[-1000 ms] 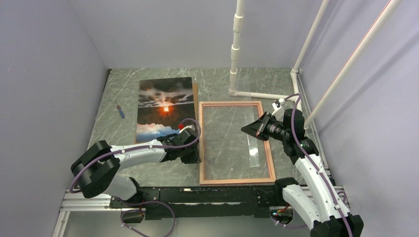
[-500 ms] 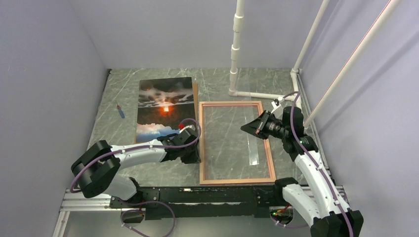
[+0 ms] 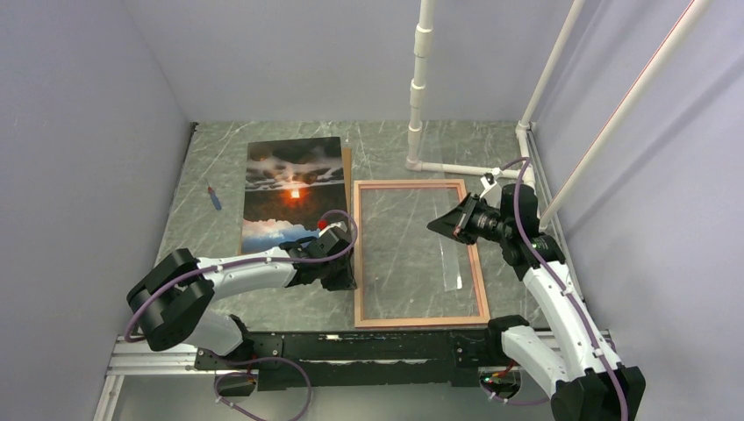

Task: Put the photo into the frame
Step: Place the photo frame item in the photo frame.

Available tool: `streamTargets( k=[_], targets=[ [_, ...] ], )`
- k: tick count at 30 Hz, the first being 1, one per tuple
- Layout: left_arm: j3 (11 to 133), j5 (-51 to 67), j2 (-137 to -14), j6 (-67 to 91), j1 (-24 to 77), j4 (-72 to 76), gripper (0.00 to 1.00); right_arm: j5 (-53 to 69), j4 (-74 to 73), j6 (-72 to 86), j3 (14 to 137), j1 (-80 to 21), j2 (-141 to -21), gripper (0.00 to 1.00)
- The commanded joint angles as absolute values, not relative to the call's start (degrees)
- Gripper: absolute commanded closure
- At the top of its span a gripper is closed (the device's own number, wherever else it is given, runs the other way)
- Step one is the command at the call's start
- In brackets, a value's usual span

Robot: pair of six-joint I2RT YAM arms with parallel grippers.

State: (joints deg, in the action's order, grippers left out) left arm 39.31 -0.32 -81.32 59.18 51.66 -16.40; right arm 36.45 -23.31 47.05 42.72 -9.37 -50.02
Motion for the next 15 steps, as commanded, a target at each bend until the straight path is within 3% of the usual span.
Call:
streamTargets(
  k=[1,15],
  targets=[
    [38.0,-6.3,-85.3,57.0,51.5,-21.7,0.79,37.6,-24.3,45.9,43.8,-9.4,-48.2,1.0],
    [38.2,-6.3,-85.7,56.9,51.7,-21.9,0.79,35.5,-27.2,40.8,43.6,-9.3,-49.9,1.0]
  ],
)
